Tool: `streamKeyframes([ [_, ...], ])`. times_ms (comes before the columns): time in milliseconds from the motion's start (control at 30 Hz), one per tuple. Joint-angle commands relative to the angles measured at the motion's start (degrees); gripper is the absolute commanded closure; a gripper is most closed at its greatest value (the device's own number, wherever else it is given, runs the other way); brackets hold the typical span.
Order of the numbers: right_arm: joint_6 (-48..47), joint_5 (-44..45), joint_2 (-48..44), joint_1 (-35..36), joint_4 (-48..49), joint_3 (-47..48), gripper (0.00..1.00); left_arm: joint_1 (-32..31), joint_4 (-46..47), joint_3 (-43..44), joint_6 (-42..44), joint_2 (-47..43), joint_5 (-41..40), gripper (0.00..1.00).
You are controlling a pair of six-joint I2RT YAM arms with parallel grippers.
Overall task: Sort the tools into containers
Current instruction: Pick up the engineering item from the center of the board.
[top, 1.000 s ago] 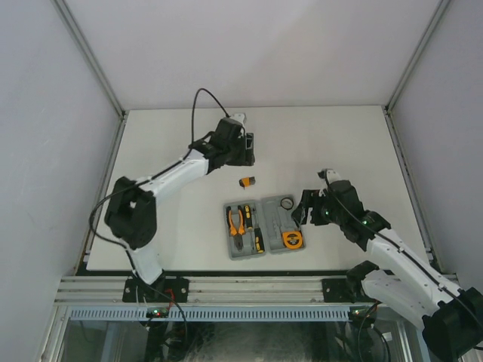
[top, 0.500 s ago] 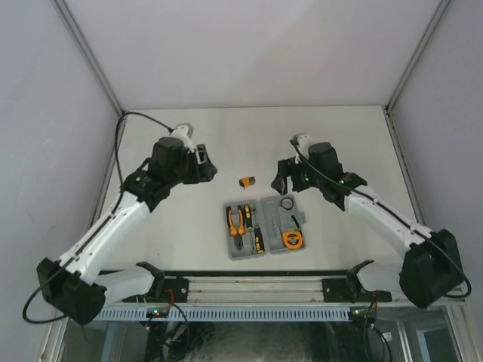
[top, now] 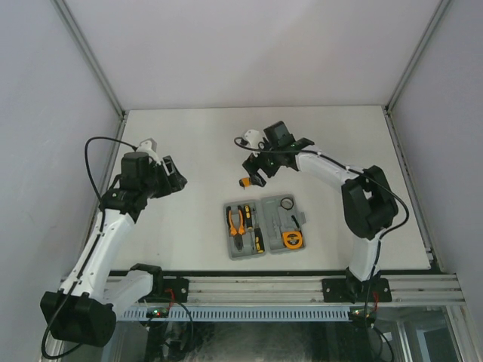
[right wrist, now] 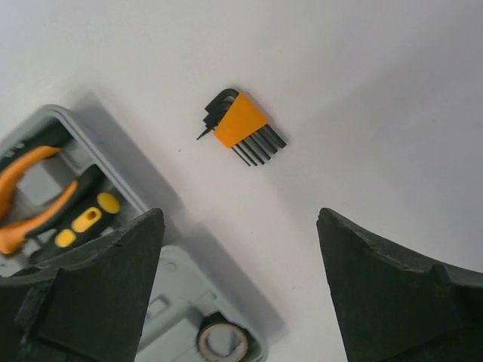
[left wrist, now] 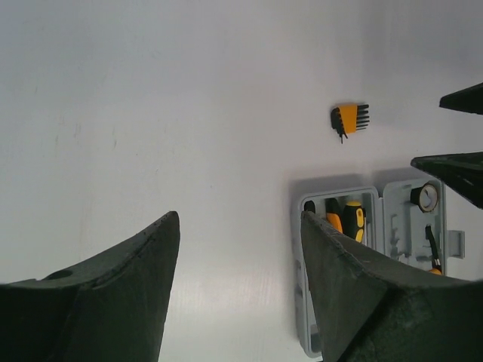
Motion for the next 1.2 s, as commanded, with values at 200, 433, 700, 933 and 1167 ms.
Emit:
streamKeyframes([
  [200, -18.7, -0.7, 10.6, 1.5, -7.6, 12.3, 0.24, 3.1, 2.8, -1.9, 0.9, -1.4, 3.0, 0.31],
  [433, -21.8, 0.1, 16.3, 3.2, -11.1, 18.1, 0.27, 6.1, 4.1, -2.9, 0.2, -0.4, 7.1, 0.31],
  [700, -23.6, 0.4, 21.7, 4.4, -15.2, 24.1, 0.31, 6.4, 4.6, -3.1, 0.2, -0.5, 8.1, 0.31],
  [933, -24.7, 0.7, 24.4, 4.3, -18.5, 26.8, 0.34, 7.4, 5.0, -3.3, 0.1, -0.1, 9.5, 0.31],
  [1167, -25.0, 1.3, 27.3, 4.3, -21.3, 29.1, 0.42, 8.0, 5.2, -3.3, -0.1, 0.2, 10.1, 0.31],
])
